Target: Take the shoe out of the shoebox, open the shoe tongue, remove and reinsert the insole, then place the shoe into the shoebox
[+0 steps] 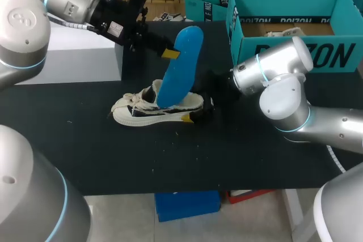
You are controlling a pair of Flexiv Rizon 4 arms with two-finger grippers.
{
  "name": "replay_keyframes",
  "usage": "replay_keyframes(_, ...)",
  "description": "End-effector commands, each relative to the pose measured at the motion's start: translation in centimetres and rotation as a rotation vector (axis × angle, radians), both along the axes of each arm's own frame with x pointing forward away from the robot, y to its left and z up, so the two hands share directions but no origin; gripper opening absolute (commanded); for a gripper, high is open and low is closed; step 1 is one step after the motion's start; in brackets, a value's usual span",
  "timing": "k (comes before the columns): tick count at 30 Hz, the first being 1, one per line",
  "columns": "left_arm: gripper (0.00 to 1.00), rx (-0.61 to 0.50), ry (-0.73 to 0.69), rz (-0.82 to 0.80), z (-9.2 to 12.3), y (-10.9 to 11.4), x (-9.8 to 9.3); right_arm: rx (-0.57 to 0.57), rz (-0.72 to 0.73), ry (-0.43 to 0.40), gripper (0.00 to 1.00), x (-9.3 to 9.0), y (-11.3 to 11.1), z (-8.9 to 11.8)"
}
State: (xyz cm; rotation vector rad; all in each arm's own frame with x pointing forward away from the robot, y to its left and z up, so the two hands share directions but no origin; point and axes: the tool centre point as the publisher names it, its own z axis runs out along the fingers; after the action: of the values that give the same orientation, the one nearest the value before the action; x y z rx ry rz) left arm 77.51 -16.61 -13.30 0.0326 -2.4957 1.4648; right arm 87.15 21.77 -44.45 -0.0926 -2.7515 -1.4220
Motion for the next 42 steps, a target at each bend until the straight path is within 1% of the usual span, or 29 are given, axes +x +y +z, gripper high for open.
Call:
replay_keyframes(1, 0.00, -0.001, -0.003, 0.003, -0.1, 0.0, -0.1, -0.001, -0.001, 0.000, 0.00, 0.1, 0.0, -0.3)
replay_keyframes(8, 0.00, -0.001, -0.003, 0.003, -0.1, 0.0, -0.1, -0.001, -0.001, 0.000, 0.00, 0.1, 0.0, -0.3)
replay_keyframes(9, 0.00, -0.030, 0.046, 0.015, 0.4, 0.2, -0.2, -0.001, -0.001, 0.000, 0.00, 0.1, 0.0, -0.3)
replay_keyframes(12, 0.00, -0.113, 0.126, 0.038, 2.2, 0.2, -0.4, -0.001, -0.001, 0.000, 0.00, 0.1, 0.0, -0.3)
replay_keyframes(15, 0.00, -0.212, 0.225, 0.030, 4.4, 0.0, -0.7, -0.001, -0.001, 0.000, 0.00, 0.1, 0.0, -0.3)
replay_keyframes(17, 0.00, -0.230, 0.206, 0.028, 5.7, -0.1, -1.1, -0.001, -0.001, 0.000, 0.00, 0.1, 0.0, -0.3)
replay_keyframes(19, 0.00, -0.279, 0.262, 0.026, 6.8, -0.2, -1.4, -0.001, -0.001, 0.000, 0.00, 0.1, 0.0, -0.3)
replay_keyframes(22, 0.00, -0.337, 0.297, 0.003, 8.0, -0.1, -1.5, -0.001, -0.001, 0.000, 0.00, 0.1, 0.0, -0.3)
replay_keyframes(26, 0.00, -0.384, 0.332, -0.021, 8.2, 0.2, -1.5, -0.001, -0.001, 0.000, 0.00, 0.1, 0.0, -0.3)
replay_keyframes(29, 0.00, -0.402, 0.332, -0.043, 8.3, 0.4, -1.8, -0.001, -0.001, 0.000, 0.00, 0.1, 0.0, -0.3)
replay_keyframes(35, 0.00, -0.399, 0.363, -0.074, 8.3, 0.7, -2.6, -0.001, -0.001, 0.000, 0.00, 0.1, 0.0, -0.3)
replay_keyframes(42, 0.00, -0.430, 0.375, -0.085, 9.7, 1.3, -2.7, -0.001, -0.001, 0.000, 0.00, 0.1, 0.0, -0.3)
